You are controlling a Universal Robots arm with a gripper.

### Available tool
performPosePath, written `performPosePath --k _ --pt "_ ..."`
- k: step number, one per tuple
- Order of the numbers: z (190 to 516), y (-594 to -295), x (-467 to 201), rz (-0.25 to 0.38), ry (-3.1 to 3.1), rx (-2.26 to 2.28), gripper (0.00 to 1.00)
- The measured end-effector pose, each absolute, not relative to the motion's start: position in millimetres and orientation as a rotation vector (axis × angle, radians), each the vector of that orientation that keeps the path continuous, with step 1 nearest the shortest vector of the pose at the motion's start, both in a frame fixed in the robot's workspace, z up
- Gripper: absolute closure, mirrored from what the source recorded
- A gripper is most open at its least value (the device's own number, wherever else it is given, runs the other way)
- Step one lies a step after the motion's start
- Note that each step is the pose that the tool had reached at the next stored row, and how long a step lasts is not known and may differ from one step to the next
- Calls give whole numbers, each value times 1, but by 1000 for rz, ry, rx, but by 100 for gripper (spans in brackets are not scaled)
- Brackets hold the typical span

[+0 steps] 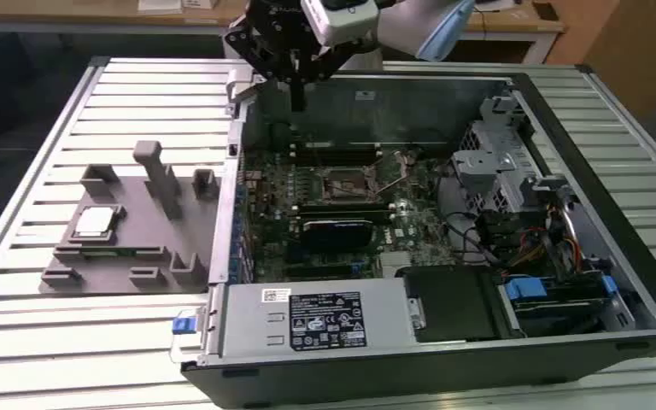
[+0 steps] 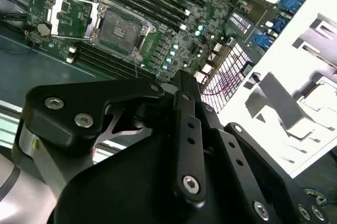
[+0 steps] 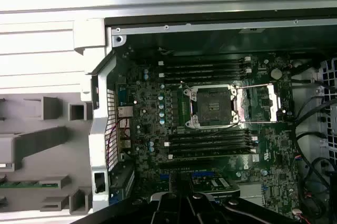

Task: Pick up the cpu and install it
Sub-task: 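Reach for the cpu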

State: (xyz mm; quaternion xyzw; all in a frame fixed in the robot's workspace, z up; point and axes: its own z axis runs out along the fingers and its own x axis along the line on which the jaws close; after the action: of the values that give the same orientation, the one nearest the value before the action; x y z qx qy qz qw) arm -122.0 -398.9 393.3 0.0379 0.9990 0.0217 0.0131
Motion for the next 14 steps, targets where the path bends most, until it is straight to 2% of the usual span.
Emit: performPosePath --k 14 --pt "393 -399 -127 68 3112 118 89"
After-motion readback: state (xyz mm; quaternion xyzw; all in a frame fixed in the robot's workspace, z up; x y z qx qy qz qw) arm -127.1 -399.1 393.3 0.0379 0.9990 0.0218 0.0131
